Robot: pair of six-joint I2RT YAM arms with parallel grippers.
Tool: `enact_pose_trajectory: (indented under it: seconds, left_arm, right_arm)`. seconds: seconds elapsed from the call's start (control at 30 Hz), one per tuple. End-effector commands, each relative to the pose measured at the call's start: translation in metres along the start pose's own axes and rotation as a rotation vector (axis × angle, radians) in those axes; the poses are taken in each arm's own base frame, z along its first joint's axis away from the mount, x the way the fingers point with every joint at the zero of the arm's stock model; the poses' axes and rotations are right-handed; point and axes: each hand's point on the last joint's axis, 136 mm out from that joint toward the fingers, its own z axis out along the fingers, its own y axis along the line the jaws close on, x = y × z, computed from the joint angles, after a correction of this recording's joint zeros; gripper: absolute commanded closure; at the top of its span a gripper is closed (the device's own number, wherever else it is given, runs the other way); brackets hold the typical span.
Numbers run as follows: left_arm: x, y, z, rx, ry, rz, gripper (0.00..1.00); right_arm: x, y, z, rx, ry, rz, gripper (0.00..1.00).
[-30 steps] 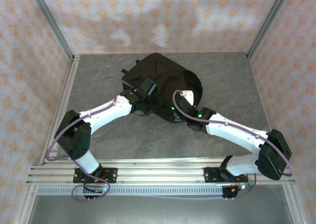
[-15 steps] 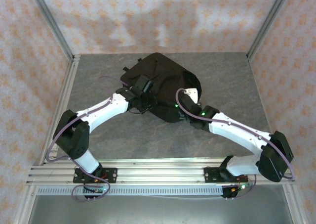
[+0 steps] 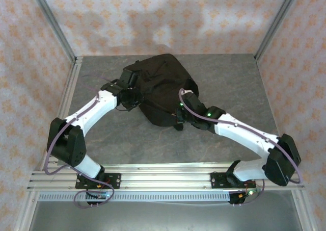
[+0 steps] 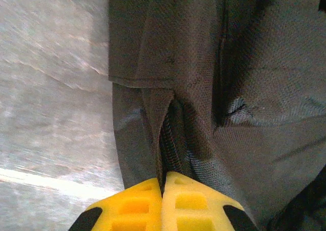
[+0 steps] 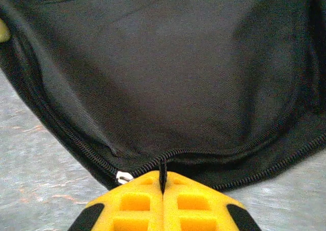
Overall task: Pack the student bag
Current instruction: Zip the student bag at the center of the table.
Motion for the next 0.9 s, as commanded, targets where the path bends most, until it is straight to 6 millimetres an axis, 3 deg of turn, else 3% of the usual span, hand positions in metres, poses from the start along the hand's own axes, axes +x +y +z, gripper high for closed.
enact_pose_trajectory:
  seconds: [0.0,0.13,0.33,0.53,0.87]
  left_arm:
    - [-0.023,0.015,-0.03,-0.068,-0.108,0.047,0.96]
    - [-0.007,0.024,-0.042,-0.044,-0.07,-0.01,0.64]
    - [0.036,0.029,-0.054,-0.036,0.022,-0.036,0.46]
    - [0.078,0.012,-0.038,-0.027,0.086,-0.002,0.43]
    - [0.096,-0.005,-0.007,-0.011,0.109,0.003,0.47]
  right_arm:
    - [-0.002,0.037,0.006,-0.116,0.033,0.099,1.0]
    - [-0.002,0.05,0.012,-0.138,0.042,0.186,1.0]
    - [0.002,0.051,0.015,-0.128,0.046,0.248,1.0]
    - [0.001,0.052,0.014,-0.127,0.034,0.25,1.0]
    - [0.006,0.046,0.015,-0.119,0.023,0.257,1.0]
